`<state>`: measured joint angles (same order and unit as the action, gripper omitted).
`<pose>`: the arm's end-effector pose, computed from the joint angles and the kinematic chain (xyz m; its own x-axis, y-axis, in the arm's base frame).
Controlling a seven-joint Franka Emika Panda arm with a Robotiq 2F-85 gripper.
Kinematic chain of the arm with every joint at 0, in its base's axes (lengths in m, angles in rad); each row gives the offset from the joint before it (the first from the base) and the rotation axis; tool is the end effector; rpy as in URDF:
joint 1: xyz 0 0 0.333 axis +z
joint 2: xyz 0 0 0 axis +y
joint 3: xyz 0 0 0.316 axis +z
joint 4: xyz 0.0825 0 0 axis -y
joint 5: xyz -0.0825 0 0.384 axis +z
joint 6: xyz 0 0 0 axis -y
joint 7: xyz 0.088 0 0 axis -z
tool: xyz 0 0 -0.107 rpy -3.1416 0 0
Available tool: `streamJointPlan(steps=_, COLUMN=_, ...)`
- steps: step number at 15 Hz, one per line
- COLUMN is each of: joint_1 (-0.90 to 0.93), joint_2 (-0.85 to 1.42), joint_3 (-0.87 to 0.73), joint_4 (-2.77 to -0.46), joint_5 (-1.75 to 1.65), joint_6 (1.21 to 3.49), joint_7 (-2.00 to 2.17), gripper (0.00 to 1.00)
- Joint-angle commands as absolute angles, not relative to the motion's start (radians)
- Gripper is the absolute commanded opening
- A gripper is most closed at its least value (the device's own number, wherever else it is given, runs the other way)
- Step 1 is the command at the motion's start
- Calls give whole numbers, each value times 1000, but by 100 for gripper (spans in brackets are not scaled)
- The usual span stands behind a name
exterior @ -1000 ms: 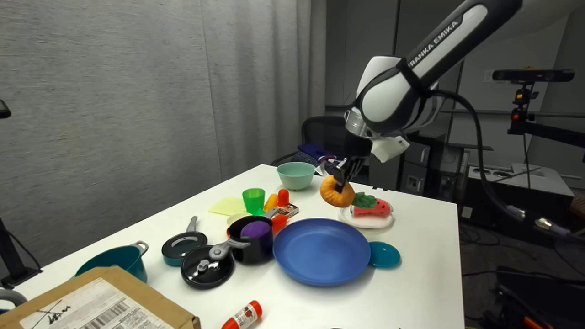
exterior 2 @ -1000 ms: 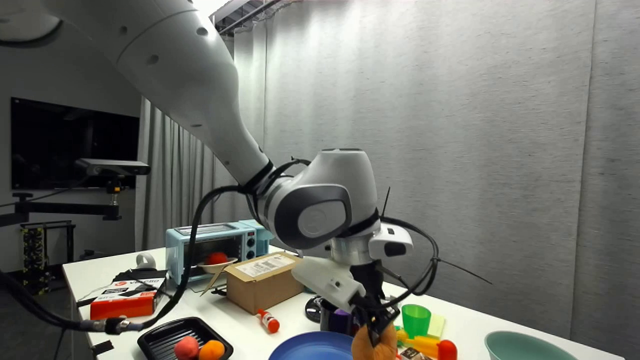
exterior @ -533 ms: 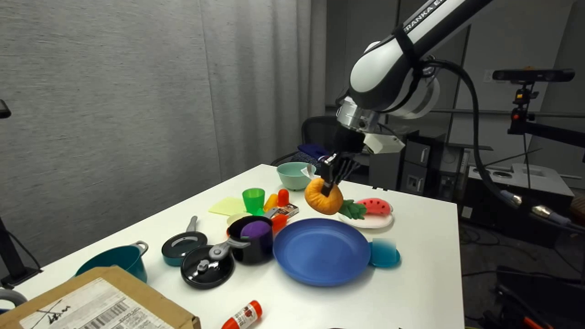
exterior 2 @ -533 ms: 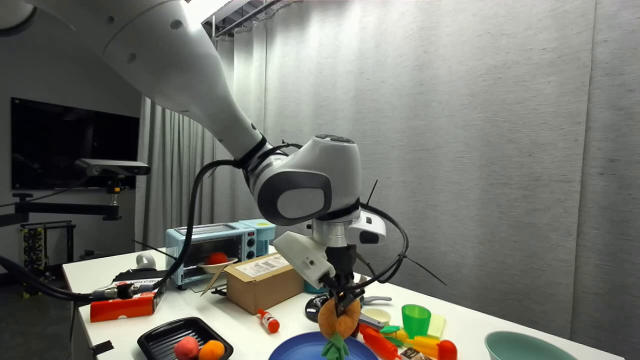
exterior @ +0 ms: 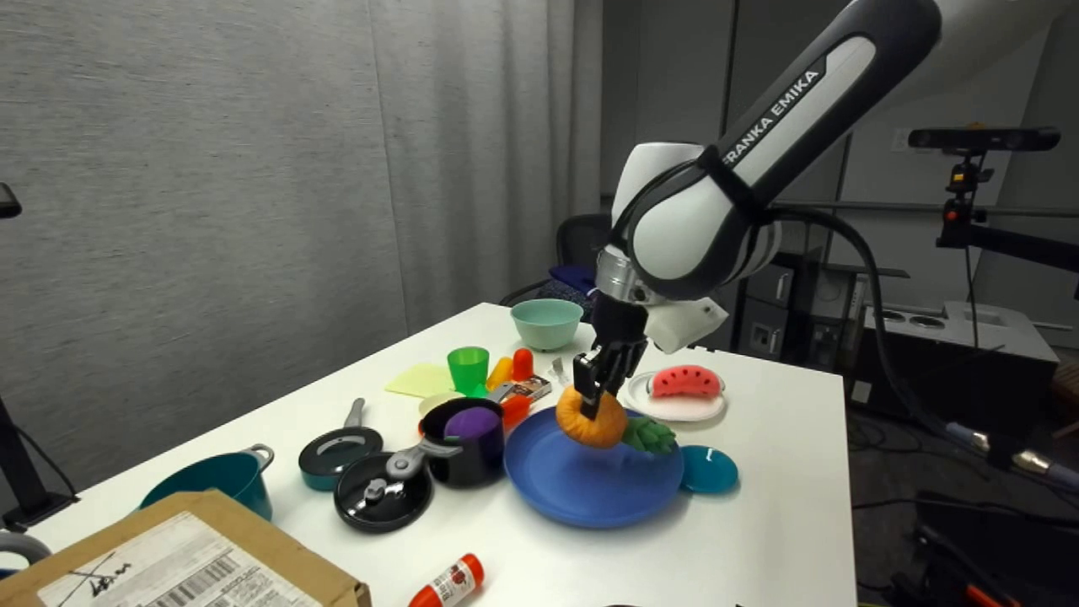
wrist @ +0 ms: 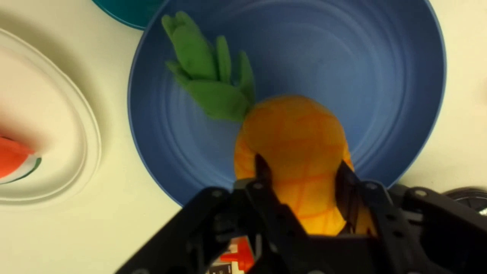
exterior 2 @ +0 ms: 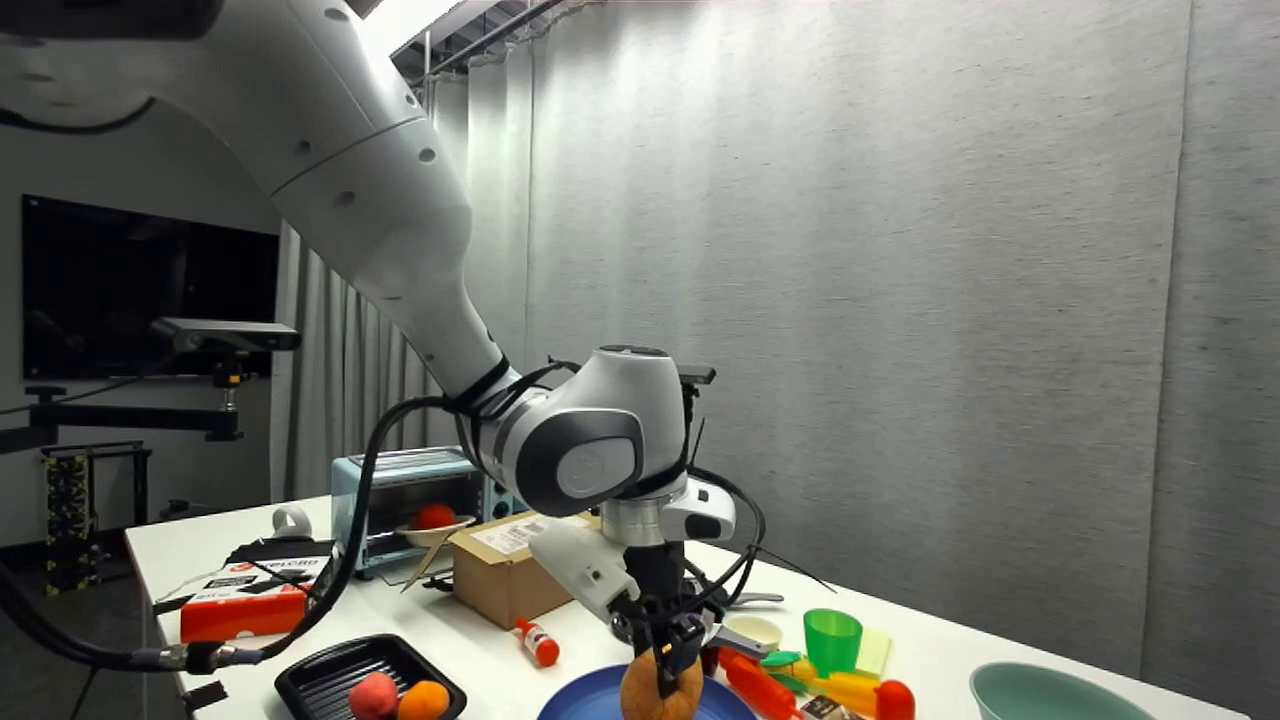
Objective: Put all the plush fruit toys on the plate
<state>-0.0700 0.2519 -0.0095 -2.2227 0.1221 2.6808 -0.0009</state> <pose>0.5668 -0.0489 0.2810 0.9621 -0.1844 0.2010 -0.1731 -0.9822 -0.0728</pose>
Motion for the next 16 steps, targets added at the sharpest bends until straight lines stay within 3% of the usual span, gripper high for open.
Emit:
streamJointPlan(steps=1, joint_1=-36, joint_2=276, joint_3=-82, joint_4=-2202, joint_5=-20, joint_6=2666, joint_7=84, gripper=73)
streamJointPlan(steps=4, joint_1=-44, joint_2=259, joint_3=-154, joint_4=-2204, joint_5=-147, joint_6=2639, joint_7=115, gripper=96)
streamJointPlan(steps=5, joint_1=-51, joint_2=253, joint_3=-180, joint_4=-2203, joint_5=-180, joint_6=2632, joint_7=123, gripper=99)
streamJointPlan(steps=16, joint_1=-130, joint_2=325, joint_3=-375, joint_4=-2204, joint_5=-375, joint_6=2660, joint_7=240, gripper=100)
